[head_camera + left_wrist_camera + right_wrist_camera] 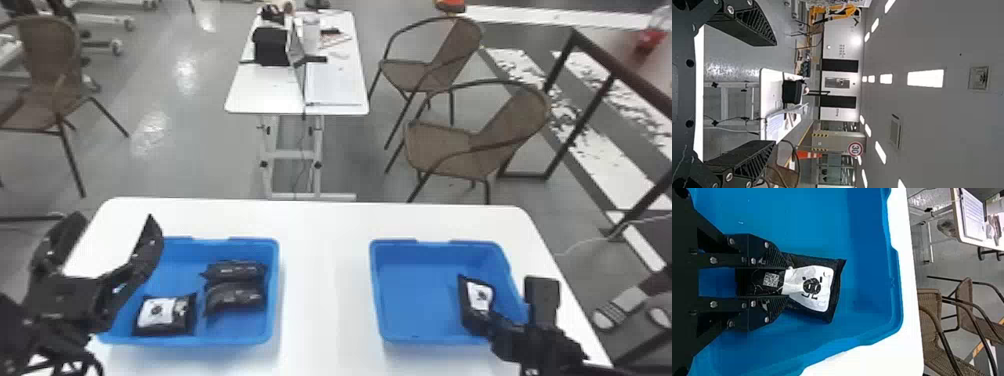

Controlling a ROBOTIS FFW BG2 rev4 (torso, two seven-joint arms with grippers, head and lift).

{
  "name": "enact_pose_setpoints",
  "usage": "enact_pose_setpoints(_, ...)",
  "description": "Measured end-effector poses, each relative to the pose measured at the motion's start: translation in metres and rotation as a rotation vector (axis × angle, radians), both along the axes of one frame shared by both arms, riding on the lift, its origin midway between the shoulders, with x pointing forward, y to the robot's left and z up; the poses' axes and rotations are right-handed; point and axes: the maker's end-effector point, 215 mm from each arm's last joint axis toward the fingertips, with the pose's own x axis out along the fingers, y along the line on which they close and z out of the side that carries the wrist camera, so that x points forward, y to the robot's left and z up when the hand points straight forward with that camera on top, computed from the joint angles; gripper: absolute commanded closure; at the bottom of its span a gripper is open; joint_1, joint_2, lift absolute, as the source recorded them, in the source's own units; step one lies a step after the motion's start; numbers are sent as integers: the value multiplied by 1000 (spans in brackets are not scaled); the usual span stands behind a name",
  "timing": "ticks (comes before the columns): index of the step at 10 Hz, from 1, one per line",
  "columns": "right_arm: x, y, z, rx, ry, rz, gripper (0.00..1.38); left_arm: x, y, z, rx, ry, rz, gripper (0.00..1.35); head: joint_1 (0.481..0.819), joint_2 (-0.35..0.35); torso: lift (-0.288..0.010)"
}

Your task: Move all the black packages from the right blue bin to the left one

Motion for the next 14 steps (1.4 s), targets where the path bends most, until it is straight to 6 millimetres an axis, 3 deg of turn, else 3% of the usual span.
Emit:
enact_pose_setpoints(2,2,5,9,4,-40,1,1276,0,0,0,1,-4,1,145,695,-73,0)
enact_pose_setpoints(3,9,9,25,10,-85,5,1276,1,-1,2,0,-7,-2,145,695,-69,0)
enact_pose_setpoints(6,44,29,97,4,-245,52,1276,1,-3,1,-1,-4,-5,145,695,-49,0)
enact_pose_setpoints(7,58,45,124,16,-299,97,1276,2,-4,1,-3,-2,-7,144,695,-31,0)
enact_pose_setpoints(9,96,112,204,33,-447,288,1276,8,-10,-7,-38,32,-21,139,695,37,0)
enact_pose_setpoints(11,117,202,262,89,-536,538,1276,24,-30,-14,-148,99,-69,139,695,103,0)
enact_pose_setpoints(12,120,246,277,122,-553,647,1276,37,-50,-15,-257,142,-132,140,695,132,0)
enact_pose_setpoints(14,115,326,285,180,-556,810,1276,61,-93,1,-448,202,-295,144,695,160,0)
